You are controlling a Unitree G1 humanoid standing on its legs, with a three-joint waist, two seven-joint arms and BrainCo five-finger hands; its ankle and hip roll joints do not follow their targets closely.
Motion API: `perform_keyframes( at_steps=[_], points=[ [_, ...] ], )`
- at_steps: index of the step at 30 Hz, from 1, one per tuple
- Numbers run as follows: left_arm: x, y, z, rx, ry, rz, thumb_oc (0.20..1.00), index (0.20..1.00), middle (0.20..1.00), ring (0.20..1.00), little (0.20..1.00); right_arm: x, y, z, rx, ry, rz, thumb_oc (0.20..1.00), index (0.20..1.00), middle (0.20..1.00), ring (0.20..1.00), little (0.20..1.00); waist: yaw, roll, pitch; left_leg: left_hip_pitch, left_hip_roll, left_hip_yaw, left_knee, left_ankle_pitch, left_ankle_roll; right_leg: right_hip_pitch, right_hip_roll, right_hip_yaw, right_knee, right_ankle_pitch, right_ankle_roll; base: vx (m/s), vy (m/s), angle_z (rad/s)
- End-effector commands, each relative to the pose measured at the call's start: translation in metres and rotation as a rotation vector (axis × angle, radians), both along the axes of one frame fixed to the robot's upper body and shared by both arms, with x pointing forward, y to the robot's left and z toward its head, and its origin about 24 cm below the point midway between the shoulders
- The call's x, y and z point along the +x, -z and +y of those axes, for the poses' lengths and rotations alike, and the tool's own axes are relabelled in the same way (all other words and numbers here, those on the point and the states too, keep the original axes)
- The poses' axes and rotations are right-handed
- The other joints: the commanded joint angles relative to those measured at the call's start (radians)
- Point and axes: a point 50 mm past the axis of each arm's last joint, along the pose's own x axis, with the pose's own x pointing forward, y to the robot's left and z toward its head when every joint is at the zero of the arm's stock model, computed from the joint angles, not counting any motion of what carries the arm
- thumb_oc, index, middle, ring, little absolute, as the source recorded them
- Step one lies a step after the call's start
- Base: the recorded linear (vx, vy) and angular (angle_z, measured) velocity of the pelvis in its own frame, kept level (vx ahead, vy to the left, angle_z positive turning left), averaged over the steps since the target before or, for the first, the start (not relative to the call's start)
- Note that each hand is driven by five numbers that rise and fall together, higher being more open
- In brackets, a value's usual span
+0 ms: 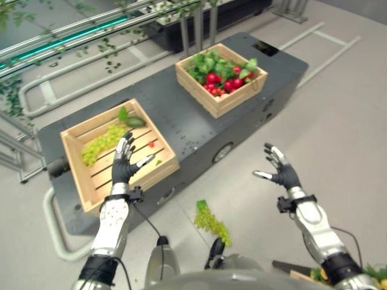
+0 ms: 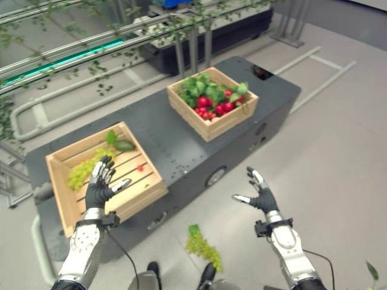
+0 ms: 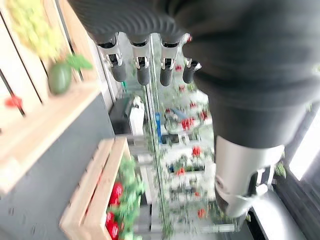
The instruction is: Pick up the fruits from the basket on one side to the basket on the other side
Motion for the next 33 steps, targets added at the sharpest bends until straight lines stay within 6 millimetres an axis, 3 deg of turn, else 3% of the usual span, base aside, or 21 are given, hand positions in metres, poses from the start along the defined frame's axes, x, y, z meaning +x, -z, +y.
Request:
perform_keyframes(
  at_steps=[1,2,6,8,15,19,21,22,23,24,25,26,27,29,30,31,32,33],
  points=[
    [0.002,-0.021,0.004,0.002,0.020,-0.104,1.000,1.000,1.000,1.000,1.000,0.002,-0.023,-0.011,0.030,0.039,-0.132,1.000,1.000,1.000,1.000,1.000,-0.019,0.018,-0.058,0.035,0.031,0.057,-0.022,-0.067,-0.023,0.065,-0.048,0.062,-0.002,-0.032,0.149,0.08,0.033,0.87],
    [0.002,-0.021,0.004,0.001,0.020,-0.103,1.000,1.000,1.000,1.000,1.000,0.002,-0.023,-0.011,0.029,0.039,-0.131,1.000,1.000,1.000,1.000,1.000,-0.020,0.019,-0.058,0.037,0.032,0.056,-0.021,-0.070,-0.024,0.067,-0.047,0.061,-0.002,-0.034,0.150,0.09,0.048,1.05],
    [0.003,-0.023,0.002,0.015,0.037,-0.113,1.000,1.000,1.000,1.000,1.000,-0.004,-0.020,-0.017,0.035,0.087,-0.128,1.000,1.000,1.000,1.000,1.000,-0.035,0.027,-0.064,0.034,0.031,0.154,-0.069,-0.057,-0.028,0.085,-0.071,-0.005,-0.001,-0.022,0.161,0.02,0.124,0.96],
    [0.002,-0.024,0.002,0.034,0.054,-0.114,1.000,1.000,1.000,1.000,1.000,-0.006,-0.019,-0.017,0.042,0.102,-0.127,1.000,1.000,1.000,1.000,1.000,-0.026,0.022,-0.066,0.039,0.020,0.145,-0.104,-0.041,-0.026,0.090,-0.082,-0.017,-0.012,-0.003,0.172,0.04,0.151,0.78],
    [-0.005,-0.027,0.008,0.071,0.059,-0.116,1.000,1.000,1.000,1.000,1.000,-0.007,-0.011,-0.018,0.042,0.133,-0.099,1.000,1.000,1.000,1.000,1.000,0.013,0.000,-0.072,0.037,-0.055,0.119,-0.121,-0.073,0.022,0.101,-0.145,-0.030,-0.001,0.040,0.216,0.03,0.196,0.31],
    [-0.007,-0.026,0.010,0.080,0.062,-0.107,1.000,1.000,1.000,1.000,1.000,-0.007,-0.011,-0.016,0.048,0.134,-0.098,1.000,1.000,1.000,1.000,1.000,0.014,0.006,-0.069,0.052,-0.107,0.105,-0.138,-0.095,0.063,0.071,-0.219,-0.016,0.123,0.057,0.248,0.04,0.262,0.09],
    [-0.005,-0.027,0.009,0.091,0.073,-0.111,1.000,1.000,1.000,1.000,1.000,-0.007,-0.012,-0.016,0.045,0.134,-0.101,1.000,1.000,1.000,1.000,1.000,-0.006,0.017,-0.053,0.068,-0.136,0.083,-0.150,-0.100,0.086,0.028,-0.271,0.038,0.236,0.110,0.277,-0.01,0.261,0.31],
    [-0.003,-0.028,0.007,0.096,0.085,-0.118,1.000,1.000,1.000,1.000,1.000,-0.006,-0.011,-0.014,0.039,0.135,-0.099,1.000,1.000,1.000,1.000,1.000,-0.021,0.024,-0.039,0.062,-0.141,0.080,-0.154,-0.073,0.099,-0.006,-0.274,0.077,0.268,0.137,0.265,-0.08,0.187,0.57],
    [-0.001,-0.026,0.005,0.100,0.100,-0.109,1.000,1.000,1.000,1.000,1.000,-0.006,-0.010,-0.013,0.052,0.132,-0.098,1.000,1.000,1.000,1.000,1.000,-0.044,0.037,-0.037,0.065,-0.144,0.047,-0.167,-0.061,0.104,-0.046,-0.213,0.219,0.269,0.088,0.260,-0.10,0.108,0.46],
    [-0.001,-0.027,0.005,0.100,0.101,-0.110,1.000,1.000,1.000,1.000,1.000,-0.006,-0.011,-0.013,0.053,0.132,-0.099,1.000,1.000,1.000,1.000,1.000,-0.043,0.038,-0.039,0.061,-0.143,0.048,-0.170,-0.057,0.104,-0.049,-0.211,0.219,0.264,0.093,0.257,0.05,0.052,0.52],
    [-0.001,-0.023,0.004,0.099,0.111,-0.096,1.000,1.000,1.000,1.000,1.000,-0.007,-0.007,-0.015,0.054,0.140,-0.084,1.000,1.000,1.000,1.000,1.000,-0.056,0.038,-0.047,0.073,-0.151,0.032,-0.183,-0.056,0.103,-0.047,-0.159,0.281,0.223,0.047,0.245,0.10,-0.004,0.45],
    [0.000,-0.021,0.004,0.105,0.114,-0.085,1.000,1.000,1.000,1.000,1.000,-0.009,-0.004,-0.017,0.051,0.151,-0.069,1.000,1.000,1.000,1.000,1.000,-0.062,0.036,-0.056,0.080,-0.158,0.020,-0.203,-0.046,0.096,-0.044,-0.128,0.318,0.156,0.038,0.239,0.13,-0.074,0.34],
    [-0.002,-0.008,0.008,0.099,0.104,-0.027,1.000,1.000,1.000,1.000,1.000,-0.011,0.006,-0.020,0.052,0.174,-0.029,1.000,1.000,1.000,1.000,1.000,-0.057,0.023,-0.068,0.074,-0.165,0.010,-0.217,-0.039,0.083,-0.027,-0.130,0.317,0.054,0.064,0.245,0.08,-0.082,0.26],
    [-0.003,-0.001,0.009,0.094,0.104,0.005,1.000,1.000,1.000,1.000,1.000,-0.011,0.013,-0.020,0.053,0.186,0.001,1.000,1.000,1.000,1.000,1.000,-0.058,0.023,-0.069,0.068,-0.161,0.003,-0.220,-0.029,0.081,-0.035,-0.124,0.334,0.057,0.077,0.252,0.01,-0.095,0.29],
    [-0.005,0.016,0.012,0.090,0.099,0.088,1.000,1.000,1.000,1.000,1.000,-0.011,0.022,-0.019,0.047,0.190,0.043,1.000,1.000,1.000,1.000,1.000,-0.061,0.022,-0.071,0.069,-0.153,0.000,-0.230,-0.019,0.077,-0.033,-0.106,0.358,0.053,0.064,0.251,0.02,-0.164,0.40],
    [-0.014,0.041,0.017,0.144,0.087,0.209,1.000,1.000,1.000,1.000,1.000,-0.019,0.042,-0.021,0.063,0.208,0.142,1.000,1.000,1.000,1.000,1.000,-0.047,0.007,-0.081,0.073,-0.148,0.005,-0.240,-0.013,0.065,-0.009,-0.108,0.325,0.017,0.075,0.251,0.03,-0.126,0.34],
    [-0.014,0.041,0.017,0.145,0.087,0.209,1.000,1.000,1.000,1.000,1.000,-0.019,0.042,-0.021,0.063,0.208,0.142,1.000,1.000,1.000,1.000,1.000,-0.048,0.007,-0.081,0.074,-0.148,0.004,-0.241,-0.012,0.065,-0.007,-0.108,0.324,0.015,0.076,0.251,0.04,-0.145,0.27],
    [-0.024,0.064,0.023,0.139,0.056,0.328,1.000,1.000,1.000,1.000,1.000,-0.024,0.053,-0.024,0.053,0.222,0.200,1.000,1.000,1.000,1.000,1.000,-0.044,0.007,-0.084,0.078,-0.140,-0.001,-0.246,-0.009,0.060,0.004,-0.100,0.319,0.015,0.068,0.249,0.02,-0.082,0.12]
  ],
)
